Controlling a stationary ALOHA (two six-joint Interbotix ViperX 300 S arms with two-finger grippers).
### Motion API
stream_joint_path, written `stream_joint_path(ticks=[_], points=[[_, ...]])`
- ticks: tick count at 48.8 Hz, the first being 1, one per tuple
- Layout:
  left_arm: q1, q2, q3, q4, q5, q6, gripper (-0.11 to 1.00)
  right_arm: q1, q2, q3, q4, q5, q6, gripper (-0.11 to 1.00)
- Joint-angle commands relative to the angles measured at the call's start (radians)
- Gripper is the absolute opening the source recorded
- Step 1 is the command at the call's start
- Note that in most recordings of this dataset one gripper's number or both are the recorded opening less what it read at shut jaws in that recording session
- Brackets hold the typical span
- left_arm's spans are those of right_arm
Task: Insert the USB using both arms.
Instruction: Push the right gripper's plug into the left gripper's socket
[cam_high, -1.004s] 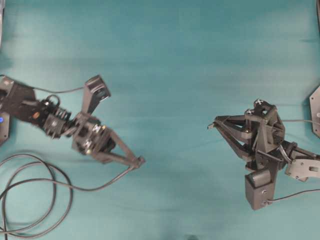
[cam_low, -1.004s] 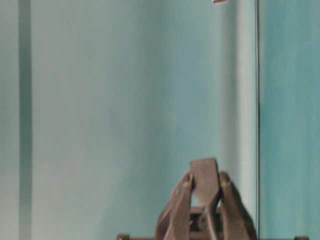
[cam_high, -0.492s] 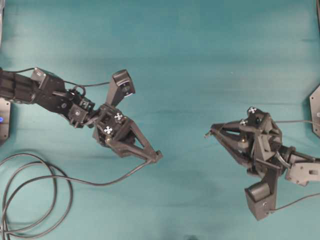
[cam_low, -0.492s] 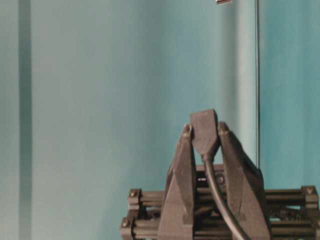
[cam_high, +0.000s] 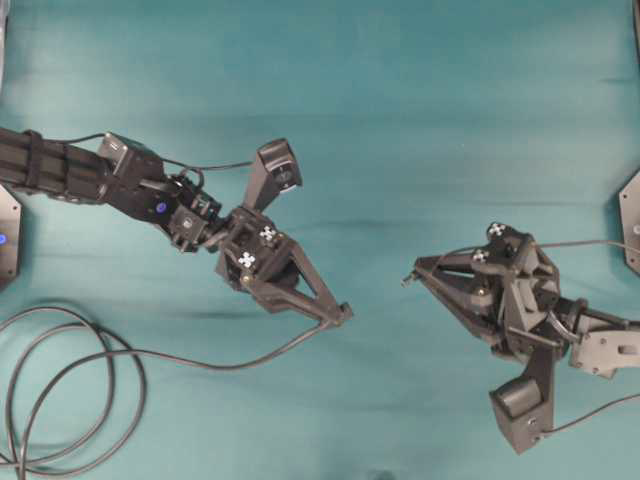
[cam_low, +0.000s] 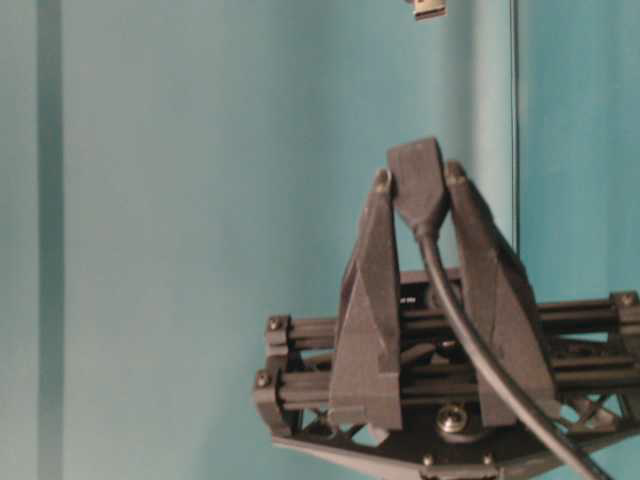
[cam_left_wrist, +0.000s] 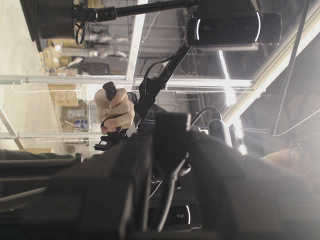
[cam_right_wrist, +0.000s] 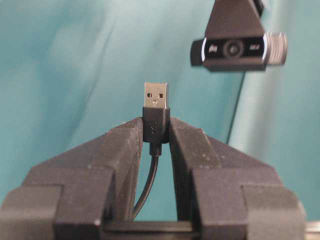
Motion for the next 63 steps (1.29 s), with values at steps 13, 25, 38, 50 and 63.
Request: stream_joint_path(ticks=[13,25,38,50,63], points=[[0.011,0.012,-0.061,0.012,-0.006,-0.035,0.22,-0.041,0.032,-0.064,-0.014,-0.052,-0.026,0.20],[0.012,0.014,-0.061,0.014,0.034,-0.035,0.22,-0.054,0.078,-0.104,-0.014,-0.094,-0.049,0.20],[0.014,0.017,-0.061,0.028,0.049,-0.035,0.22,-0.058,0.078,-0.120,-0.014,-0.094,-0.086,0.20],[0.017,0.017,-0.067,0.026,0.048,-0.035,0.22,-0.060,0.078,-0.121,-0.014,-0.094,-0.087,0.20],[0.025,0.017,-0.071,0.026,0.049,-0.035,0.22,-0.060,0.080,-0.126,-0.014,-0.094,-0.087,0.20]])
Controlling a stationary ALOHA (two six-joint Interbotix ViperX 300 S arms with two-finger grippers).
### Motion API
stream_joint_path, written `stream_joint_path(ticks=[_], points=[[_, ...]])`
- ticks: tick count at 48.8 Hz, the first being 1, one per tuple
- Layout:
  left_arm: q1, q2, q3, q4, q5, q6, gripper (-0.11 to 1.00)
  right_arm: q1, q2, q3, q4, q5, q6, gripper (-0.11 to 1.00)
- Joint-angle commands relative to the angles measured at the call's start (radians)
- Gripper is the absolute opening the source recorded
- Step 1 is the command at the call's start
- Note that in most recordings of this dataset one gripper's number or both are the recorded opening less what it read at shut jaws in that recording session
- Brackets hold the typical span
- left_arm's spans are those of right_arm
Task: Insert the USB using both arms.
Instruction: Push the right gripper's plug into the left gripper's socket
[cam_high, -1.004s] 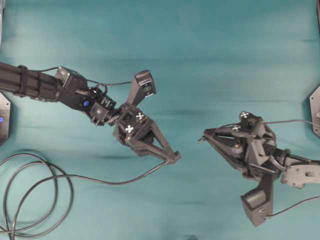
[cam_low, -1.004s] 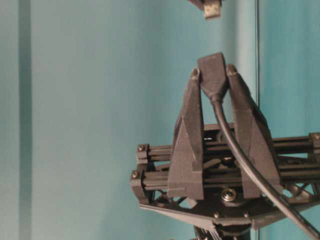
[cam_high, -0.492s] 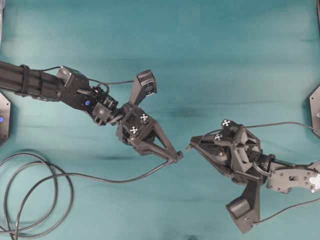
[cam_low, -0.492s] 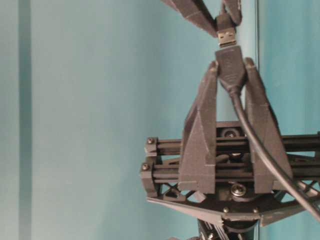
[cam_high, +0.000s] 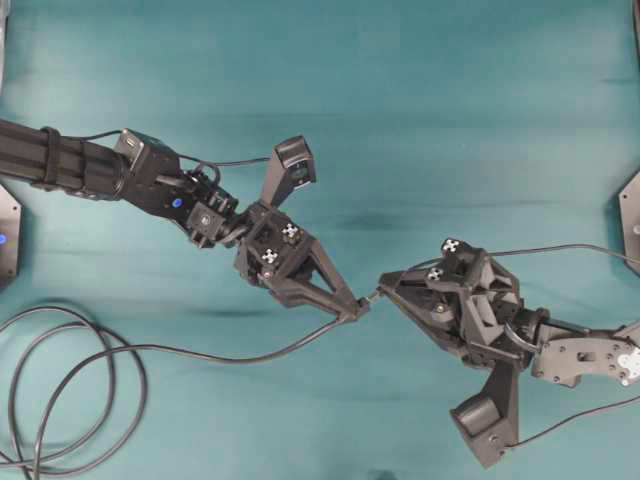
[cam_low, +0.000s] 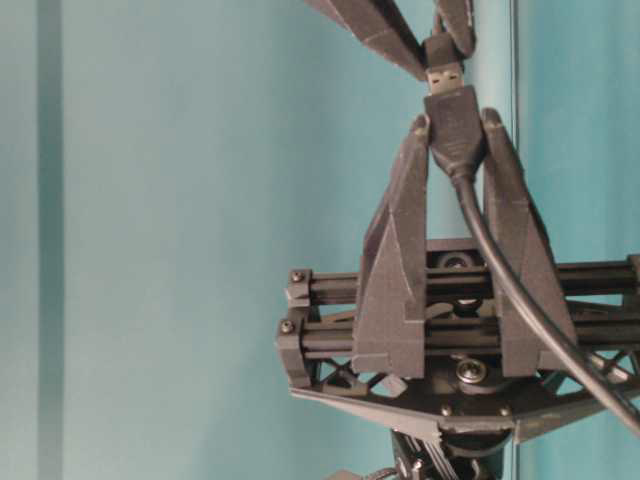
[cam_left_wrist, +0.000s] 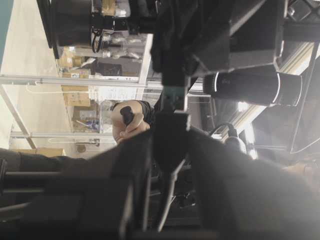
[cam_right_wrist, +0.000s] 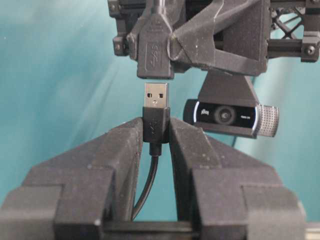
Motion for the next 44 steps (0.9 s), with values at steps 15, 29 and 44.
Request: stream_joint_path(ticks=[15,29,44], points=[[0.020,-0.014,-0.018,0.002,0.011,-0.015,0.22,-0.003,-0.008,-0.031,-0.011,0.002,0.000,0.20],[0.021,-0.014,-0.025,0.002,0.029,-0.015,0.22,-0.003,0.002,-0.031,-0.011,0.000,0.000,0.20],[0.023,-0.011,-0.025,0.002,0.028,-0.015,0.21,-0.005,0.018,-0.048,-0.011,0.002,-0.002,0.20]])
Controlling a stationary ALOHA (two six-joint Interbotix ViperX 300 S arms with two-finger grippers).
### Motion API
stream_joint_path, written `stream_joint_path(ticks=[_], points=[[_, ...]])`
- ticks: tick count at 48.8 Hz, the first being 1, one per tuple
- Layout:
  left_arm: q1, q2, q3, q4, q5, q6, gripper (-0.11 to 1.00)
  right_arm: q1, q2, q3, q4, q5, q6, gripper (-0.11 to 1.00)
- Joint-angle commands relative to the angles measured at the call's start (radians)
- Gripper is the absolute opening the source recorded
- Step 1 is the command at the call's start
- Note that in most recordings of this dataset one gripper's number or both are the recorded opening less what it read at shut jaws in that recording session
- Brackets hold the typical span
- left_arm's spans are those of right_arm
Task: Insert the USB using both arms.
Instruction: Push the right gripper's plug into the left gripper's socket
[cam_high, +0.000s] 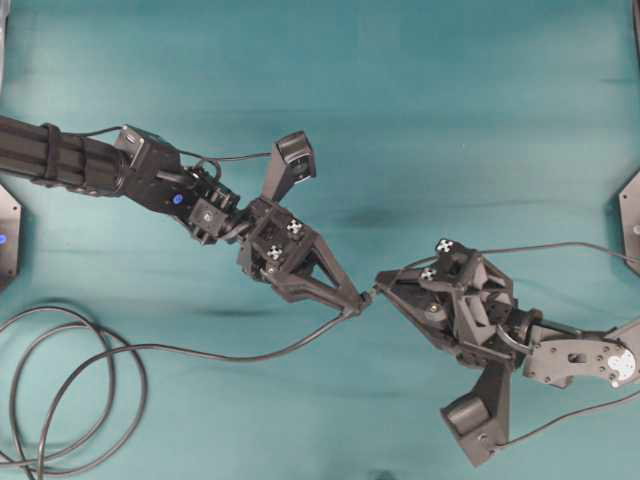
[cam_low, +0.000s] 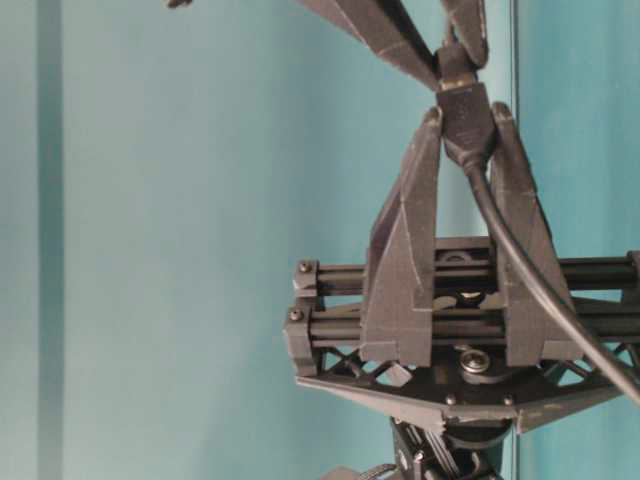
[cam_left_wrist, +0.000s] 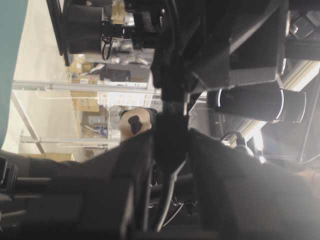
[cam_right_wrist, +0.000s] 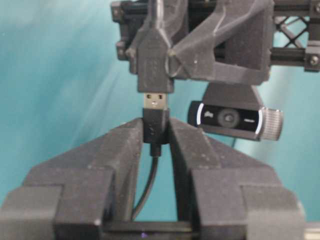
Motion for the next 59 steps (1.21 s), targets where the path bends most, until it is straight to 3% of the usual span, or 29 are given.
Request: stream_joint_path(ticks=[1,59], points=[[0.011,-0.012,-0.020,-0.003,-0.003,-0.015,0.22,0.002,-0.008,-0.034,-0.009,0.000,-0.002,0.20],[0.061,0.011,-0.055,0.018,-0.009,-0.015,0.21,0.032,0.025,-0.110,-0.011,-0.044,-0.051,0.20]])
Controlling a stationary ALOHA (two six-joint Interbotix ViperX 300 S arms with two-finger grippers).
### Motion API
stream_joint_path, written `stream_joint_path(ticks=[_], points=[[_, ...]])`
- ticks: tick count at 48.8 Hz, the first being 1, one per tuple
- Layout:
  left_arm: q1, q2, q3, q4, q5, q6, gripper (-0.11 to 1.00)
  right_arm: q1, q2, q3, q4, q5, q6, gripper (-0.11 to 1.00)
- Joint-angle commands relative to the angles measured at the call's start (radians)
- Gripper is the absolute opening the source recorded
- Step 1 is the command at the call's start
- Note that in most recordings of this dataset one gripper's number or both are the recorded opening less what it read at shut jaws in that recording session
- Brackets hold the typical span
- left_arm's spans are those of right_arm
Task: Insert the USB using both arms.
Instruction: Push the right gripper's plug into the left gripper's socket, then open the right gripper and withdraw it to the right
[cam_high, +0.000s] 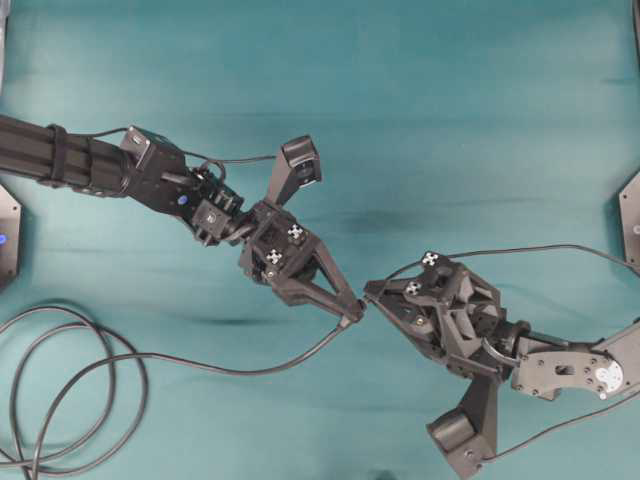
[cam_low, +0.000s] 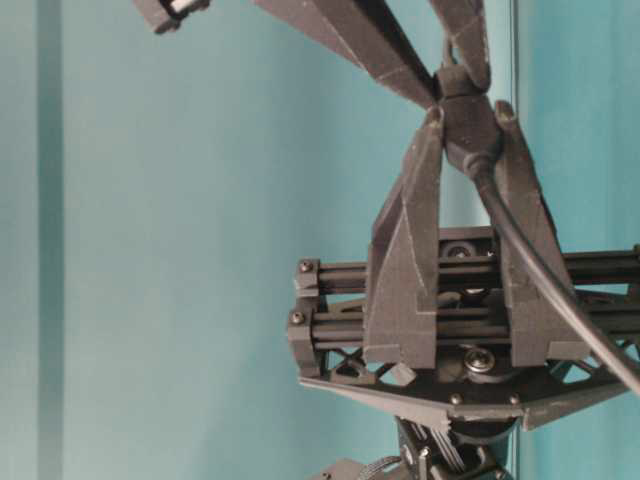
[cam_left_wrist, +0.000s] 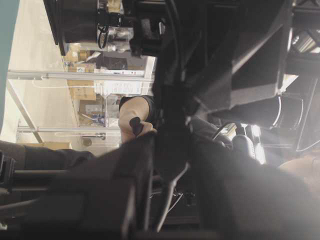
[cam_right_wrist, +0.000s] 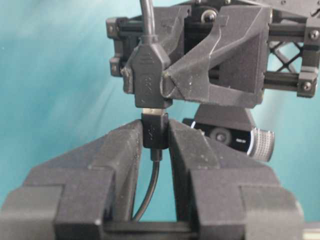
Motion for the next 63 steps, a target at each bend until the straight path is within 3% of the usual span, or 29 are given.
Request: stream_joint_path(ticks=[1,24,40,46,63], points=[[0.054,-0.006,-0.035,-0.005,0.005,-0.014,0.21,0.026,-0.011,-0.055,-0.012,-0.026,-0.008,0.20],[0.055,-0.003,-0.051,-0.002,0.008,-0.014,0.20,0.025,-0.009,-0.037,-0.011,-0.031,-0.026,0.20],[0.055,-0.015,-0.049,-0.002,0.005,-0.014,0.20,0.038,0.031,-0.031,-0.011,0.129,-0.025,0.20],[0.052,-0.015,-0.049,-0.002,0.003,-0.015,0.20,0.049,0.037,-0.038,-0.012,0.137,-0.020,0.20],[0.034,-0.017,-0.049,-0.002,-0.006,-0.015,0.20,0.054,0.037,-0.043,-0.011,0.143,0.103,0.21]])
